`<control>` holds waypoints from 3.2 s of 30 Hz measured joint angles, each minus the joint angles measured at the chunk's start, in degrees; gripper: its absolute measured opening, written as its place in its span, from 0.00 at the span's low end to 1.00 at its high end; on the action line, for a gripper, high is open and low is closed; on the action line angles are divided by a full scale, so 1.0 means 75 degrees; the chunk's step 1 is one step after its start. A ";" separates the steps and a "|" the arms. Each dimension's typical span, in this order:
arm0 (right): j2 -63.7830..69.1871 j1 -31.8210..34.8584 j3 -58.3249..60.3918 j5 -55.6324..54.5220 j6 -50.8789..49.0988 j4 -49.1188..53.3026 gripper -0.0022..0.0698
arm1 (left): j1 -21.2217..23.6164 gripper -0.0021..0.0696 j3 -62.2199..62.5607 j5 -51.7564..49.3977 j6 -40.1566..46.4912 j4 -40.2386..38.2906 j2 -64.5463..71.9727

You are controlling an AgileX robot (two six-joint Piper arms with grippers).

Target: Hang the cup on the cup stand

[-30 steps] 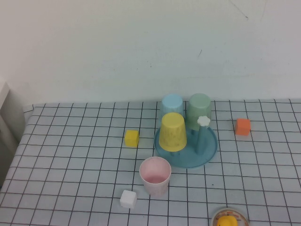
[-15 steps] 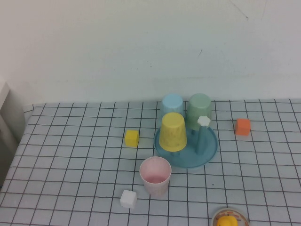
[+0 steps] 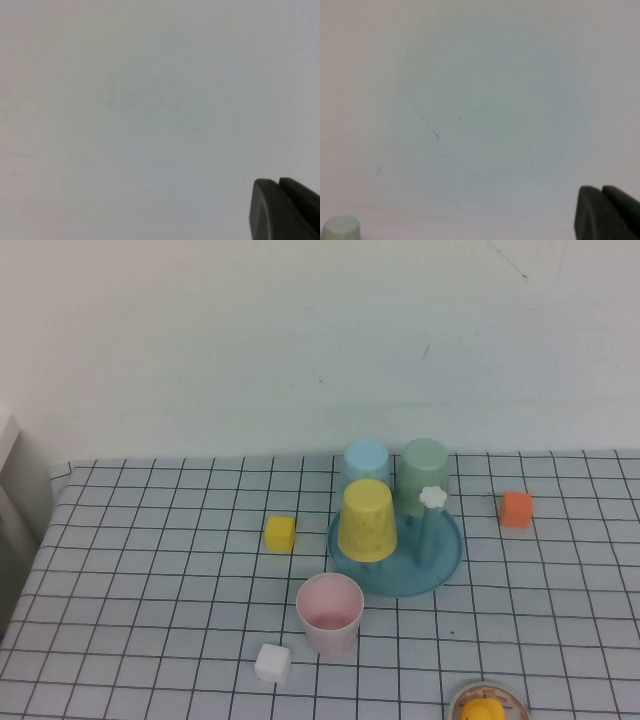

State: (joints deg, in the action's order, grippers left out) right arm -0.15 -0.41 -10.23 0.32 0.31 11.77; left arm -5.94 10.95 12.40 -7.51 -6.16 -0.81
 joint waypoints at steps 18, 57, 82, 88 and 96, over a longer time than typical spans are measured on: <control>0.5967 0.0000 -0.2413 0.3410 0.3337 -0.3904 0.03 | 0.0000 0.03 0.2229 -0.5409 0.0763 0.0002 0.3267; 1.6767 -0.4197 -0.8071 0.1900 0.8917 -1.2408 0.69 | 0.0000 0.03 0.1239 -0.5183 0.0749 -0.2932 0.3667; 1.5884 -0.4659 -0.7884 0.2215 0.9250 -1.1857 0.06 | 0.0000 0.05 0.1239 -0.4588 0.0834 -0.6064 0.3667; 1.3836 -0.5631 -0.7304 0.0871 1.0897 -1.1845 0.06 | 0.0000 0.53 0.1228 -0.4803 0.1590 -0.9110 0.3667; 1.1811 -0.6963 -0.6509 -0.0749 1.2813 -1.1845 0.06 | 0.0000 0.98 0.1228 -0.4809 0.1769 -1.1963 0.3667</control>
State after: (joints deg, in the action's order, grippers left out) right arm 88.43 -52.64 -59.05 -5.29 96.41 -77.07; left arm -5.94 20.16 -23.66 5.76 -95.88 26.69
